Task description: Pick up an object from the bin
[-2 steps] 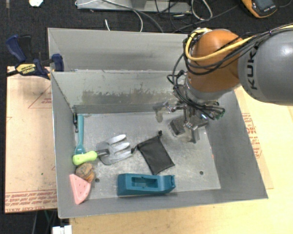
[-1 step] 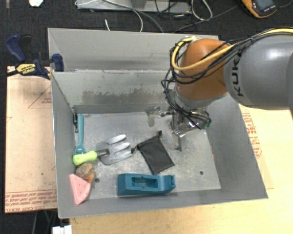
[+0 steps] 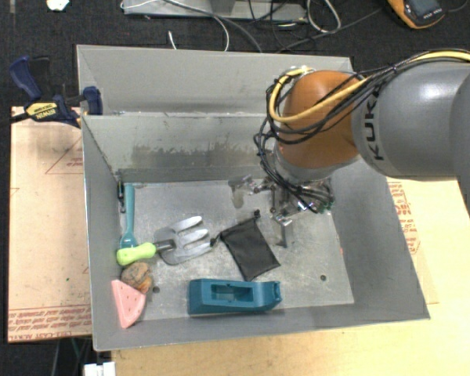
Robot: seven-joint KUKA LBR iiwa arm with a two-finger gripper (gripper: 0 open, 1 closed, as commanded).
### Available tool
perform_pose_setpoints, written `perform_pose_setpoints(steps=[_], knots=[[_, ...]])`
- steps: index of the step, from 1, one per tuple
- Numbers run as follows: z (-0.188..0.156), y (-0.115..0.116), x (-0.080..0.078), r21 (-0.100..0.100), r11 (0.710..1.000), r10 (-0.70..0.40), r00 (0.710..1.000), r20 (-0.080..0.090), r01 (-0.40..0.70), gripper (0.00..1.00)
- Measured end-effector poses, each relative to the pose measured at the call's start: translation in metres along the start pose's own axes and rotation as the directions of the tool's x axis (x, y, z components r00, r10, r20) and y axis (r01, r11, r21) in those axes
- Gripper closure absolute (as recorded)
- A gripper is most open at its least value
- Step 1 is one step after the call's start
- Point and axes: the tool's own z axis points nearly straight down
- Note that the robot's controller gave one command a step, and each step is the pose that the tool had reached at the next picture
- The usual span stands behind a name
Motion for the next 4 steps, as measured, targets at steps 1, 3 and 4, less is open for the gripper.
perform_pose_setpoints(steps=[1, 3, 4], knots=[[0.027, -0.006, 0.016, -0.003, 0.995, 0.103, 0.995, 0.000, -0.103, 0.00], [0.049, 0.020, 0.024, -0.005, 0.986, 0.165, 0.986, 0.002, -0.165, 1.00], [0.049, 0.020, 0.024, -0.004, 0.986, 0.165, 0.986, 0.002, -0.165, 1.00]])
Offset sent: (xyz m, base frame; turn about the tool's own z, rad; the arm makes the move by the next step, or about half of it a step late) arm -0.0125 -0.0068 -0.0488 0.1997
